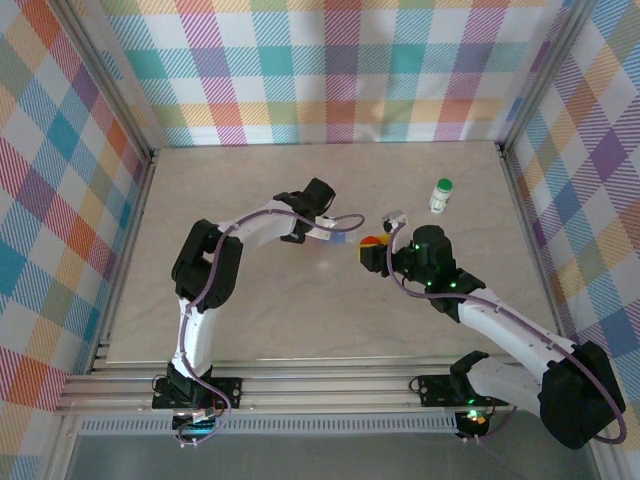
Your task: Sort the pills into containers
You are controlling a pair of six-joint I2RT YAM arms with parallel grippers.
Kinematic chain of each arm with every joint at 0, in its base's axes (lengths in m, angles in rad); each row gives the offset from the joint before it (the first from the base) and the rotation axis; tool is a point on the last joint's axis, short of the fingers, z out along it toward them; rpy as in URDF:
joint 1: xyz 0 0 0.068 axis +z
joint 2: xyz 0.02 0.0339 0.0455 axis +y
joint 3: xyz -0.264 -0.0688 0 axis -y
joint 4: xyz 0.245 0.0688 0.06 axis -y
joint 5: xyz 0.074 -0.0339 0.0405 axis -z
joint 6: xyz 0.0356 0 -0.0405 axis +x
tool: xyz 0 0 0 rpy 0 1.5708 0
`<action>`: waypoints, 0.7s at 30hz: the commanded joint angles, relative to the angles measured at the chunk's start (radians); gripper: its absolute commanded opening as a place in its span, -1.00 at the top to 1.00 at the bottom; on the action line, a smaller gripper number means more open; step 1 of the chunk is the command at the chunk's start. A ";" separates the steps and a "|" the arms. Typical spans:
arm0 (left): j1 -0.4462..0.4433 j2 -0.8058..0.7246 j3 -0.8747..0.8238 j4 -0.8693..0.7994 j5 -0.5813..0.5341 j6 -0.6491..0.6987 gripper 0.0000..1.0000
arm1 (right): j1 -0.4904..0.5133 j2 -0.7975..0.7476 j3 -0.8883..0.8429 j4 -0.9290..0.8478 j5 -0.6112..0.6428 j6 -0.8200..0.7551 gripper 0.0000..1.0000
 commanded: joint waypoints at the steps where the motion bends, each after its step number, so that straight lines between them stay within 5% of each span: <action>1: -0.017 0.017 -0.001 -0.011 -0.047 0.059 1.00 | 0.001 -0.005 0.041 0.012 -0.016 0.014 1.00; 15: -0.058 0.008 -0.081 0.066 -0.145 0.197 1.00 | 0.002 0.007 0.044 0.012 -0.021 0.018 1.00; 21: -0.059 0.007 -0.064 0.057 -0.133 0.156 1.00 | 0.002 0.010 0.048 0.010 -0.022 0.017 1.00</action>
